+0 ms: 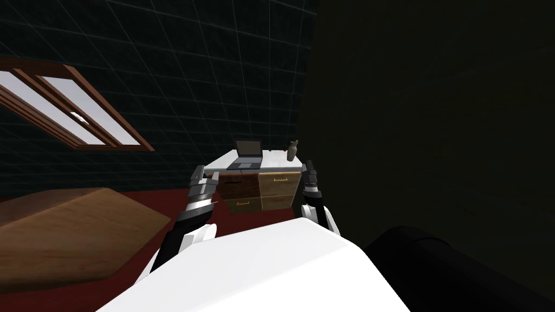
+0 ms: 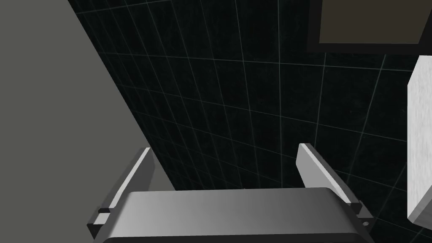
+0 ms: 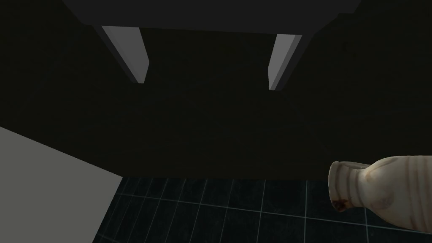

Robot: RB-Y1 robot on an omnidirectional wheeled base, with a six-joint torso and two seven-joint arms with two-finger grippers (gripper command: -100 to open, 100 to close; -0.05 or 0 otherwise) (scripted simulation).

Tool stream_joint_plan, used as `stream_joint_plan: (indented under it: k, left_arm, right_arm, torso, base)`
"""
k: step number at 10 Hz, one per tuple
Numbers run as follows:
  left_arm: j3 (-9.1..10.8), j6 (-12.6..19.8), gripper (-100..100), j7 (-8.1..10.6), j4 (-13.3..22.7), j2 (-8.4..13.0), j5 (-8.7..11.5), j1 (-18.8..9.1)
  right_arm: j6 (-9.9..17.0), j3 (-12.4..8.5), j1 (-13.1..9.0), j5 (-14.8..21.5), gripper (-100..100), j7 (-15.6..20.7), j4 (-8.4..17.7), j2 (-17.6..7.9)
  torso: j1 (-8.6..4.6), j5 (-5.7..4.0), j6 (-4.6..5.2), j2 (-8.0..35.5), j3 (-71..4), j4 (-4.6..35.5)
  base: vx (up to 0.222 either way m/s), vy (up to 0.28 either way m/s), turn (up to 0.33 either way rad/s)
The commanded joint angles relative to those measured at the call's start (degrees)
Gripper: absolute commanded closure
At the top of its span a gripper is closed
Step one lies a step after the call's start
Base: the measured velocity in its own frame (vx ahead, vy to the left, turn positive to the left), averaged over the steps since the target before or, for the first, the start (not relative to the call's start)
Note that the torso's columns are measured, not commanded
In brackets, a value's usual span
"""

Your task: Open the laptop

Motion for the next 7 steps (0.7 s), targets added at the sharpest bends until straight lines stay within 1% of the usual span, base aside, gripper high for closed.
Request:
stream_joint_plan:
  k: [1,3,7]
  left_arm:
    - [0.0,0.0,0,0.0,0.0,0.0,0.0,0.0]
    - [0.0,0.0,0,0.0,-0.01,0.0,0.0,0.0]
    - [0.0,-0.01,0,0.0,-0.01,0.0,0.0,0.0]
  right_arm:
    - [0.0,0.0,0.0,0.0,0,0.0,0.0,0.0]
    - [0.0,0.0,0.0,0.0,0,0.0,-0.01,0.0]
    - [-0.01,0.0,0.0,0.0,0,0.0,-0.02,0.0]
  torso:
    - [0.0,0.0,0.0,2.32,-4.67,2.35]
    - [0.0,0.0,0.0,10.03,-20.14,10.06]
    - [0.0,0.0,0.0,26.92,-53.81,26.91]
  base:
    - [0.0,0.0,0.0]
    - [0.0,0.0,0.0]
    - [0.0,0.0,0.0]
